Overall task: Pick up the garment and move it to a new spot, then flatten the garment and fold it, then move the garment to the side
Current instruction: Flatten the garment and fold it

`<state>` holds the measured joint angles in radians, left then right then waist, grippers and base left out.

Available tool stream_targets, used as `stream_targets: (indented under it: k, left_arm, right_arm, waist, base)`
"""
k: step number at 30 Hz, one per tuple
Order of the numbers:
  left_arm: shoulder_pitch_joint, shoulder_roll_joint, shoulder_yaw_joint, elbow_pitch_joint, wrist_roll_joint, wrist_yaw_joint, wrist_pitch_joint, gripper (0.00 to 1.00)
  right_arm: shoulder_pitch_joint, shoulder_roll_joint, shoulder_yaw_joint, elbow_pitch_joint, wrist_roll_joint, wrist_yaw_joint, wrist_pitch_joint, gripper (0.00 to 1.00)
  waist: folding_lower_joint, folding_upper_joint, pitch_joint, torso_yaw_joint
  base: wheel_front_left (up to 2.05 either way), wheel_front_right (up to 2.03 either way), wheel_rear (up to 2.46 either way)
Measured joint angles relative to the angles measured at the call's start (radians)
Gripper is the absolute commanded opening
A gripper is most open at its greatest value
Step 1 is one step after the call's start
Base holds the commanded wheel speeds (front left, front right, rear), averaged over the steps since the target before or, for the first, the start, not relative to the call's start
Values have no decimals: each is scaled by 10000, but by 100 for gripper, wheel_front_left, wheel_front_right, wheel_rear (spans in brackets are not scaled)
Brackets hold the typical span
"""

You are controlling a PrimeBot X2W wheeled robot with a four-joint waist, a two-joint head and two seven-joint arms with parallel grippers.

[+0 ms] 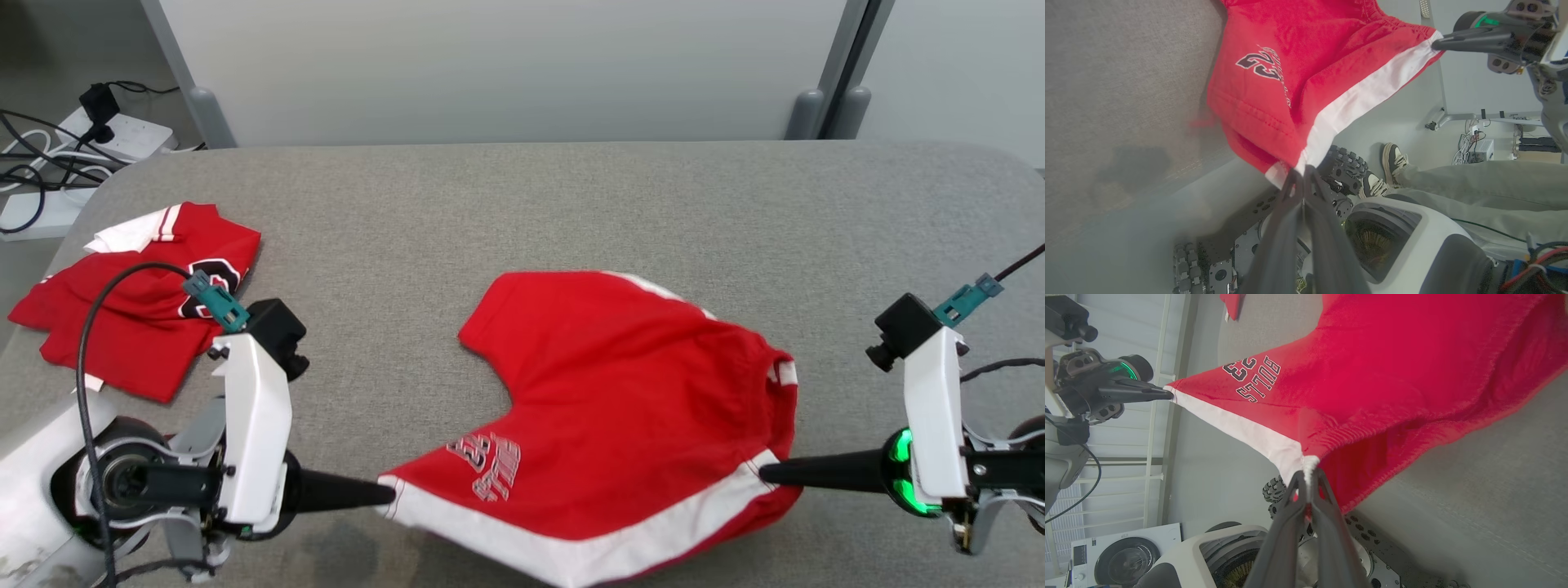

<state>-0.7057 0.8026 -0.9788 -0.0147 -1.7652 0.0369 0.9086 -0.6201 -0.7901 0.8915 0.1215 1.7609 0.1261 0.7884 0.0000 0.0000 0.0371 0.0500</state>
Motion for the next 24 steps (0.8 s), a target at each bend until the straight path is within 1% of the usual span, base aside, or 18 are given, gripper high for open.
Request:
stream_targets:
  k: [4, 6, 8, 10, 11, 13, 14, 16, 17, 18, 19, 20, 21, 22, 23, 24]
  left_arm:
    - [71, 692, -104, -1528, -40, 708, 313, 0]
    - [71, 853, -113, -2054, -77, 1043, 430, 0]
    - [61, 863, -113, -2242, -73, 1264, 408, 0]
    - [23, 546, -107, -2042, 88, 1409, 169, 0]
    - [-14, 226, -81, -1714, 272, 1436, -138, 0]
    - [-257, -552, -134, -894, 596, 1494, -447, 0]
    - [-425, -1064, -84, -374, 616, 1490, -646, 0]
    - [-939, -2025, 33, 619, 811, 1313, -1095, 0]
    - [-1307, -2512, 196, 1183, 966, 1120, -1444, 0]
    - [-1757, -2976, 466, 1762, 1281, 834, -2132, 0]
    - [-2374, -3411, 819, 2288, 1824, 372, -3072, 0]
    - [-3119, -3822, 1298, 2847, 2671, -176, -4560, 0]
    - [-4025, -4140, 1848, 3348, 3620, -704, -6215, 0]
    - [-5027, -4389, 2481, 3777, 4543, -1062, -8015, 0]
    - [-5982, -4447, 2859, 4059, 5187, -1302, -9074, 0]
    - [-6679, -4456, 3195, 4334, 5423, -1444, -9735, 0]
  right_arm:
    - [43, -700, 301, -941, 474, 0, 17, 0]
    - [40, -1016, 403, -1333, 790, 0, -219, 0]
    - [-93, -1235, 604, -1496, 828, 0, -523, 0]
    - [-454, -1266, 813, -1394, 819, 0, -836, 0]
    - [-758, -1145, 886, -1229, 759, 0, -1083, 0]
    - [-1609, -570, 922, -380, 546, 0, -1599, 0]
    - [-2134, -173, 966, 230, 439, 0, -1845, 0]
    - [-3224, 784, 1101, 1653, 410, 0, -2157, 0]
    - [-3783, 1308, 1164, 2454, 422, 0, -2313, 0]
    - [-4374, 1824, 1168, 3229, 324, 0, -2679, 0]
    - [-5064, 2284, 1097, 3896, 82, -2, -3210, 0]
    - [-5807, 2715, 746, 4487, -309, -8, -4289, 0]
    - [-6651, 3126, 165, 4976, -688, -17, -5712, 0]
    - [-7589, 3402, -420, 5308, -993, -25, -7053, 0]
    - [-8471, 3595, -955, 5655, -1411, -25, -8544, 0]
    - [-9110, 3647, -1221, 5710, -1540, -25, -8984, 0]
  waist:
    - [0, 0, -20, -85]
    - [0, 0, 99, -72]
    - [0, 0, 297, -43]
    - [0, 0, 584, -11]
    - [0, 0, 775, 4]
    - [0, 0, 1224, 35]
    - [0, 0, 1490, 48]
    - [0, 0, 2043, 70]
    - [0, 0, 2339, 80]
    - [0, 0, 2629, 87]
    - [0, 0, 2928, 93]
    - [0, 0, 3218, 98]
    - [0, -1, 3498, 101]
    - [0, 0, 3768, 98]
    - [0, 0, 4002, 89]
    - [0, 0, 4190, 73]
  base:
    - [0, 0, 0]
    - [0, 0, 0]
    - [0, 0, 0]
    - [0, 0, 0]
    - [0, 0, 0]
    - [0, 0, 0]
    - [0, 0, 0]
    - [0, 0, 0]
    - [0, 0, 0]
    - [0, 0, 0]
    - [0, 0, 0]
    - [0, 0, 0]
    - [0, 0, 0]
    - [0, 0, 0]
    - [0, 0, 0]
    - [0, 0, 0]
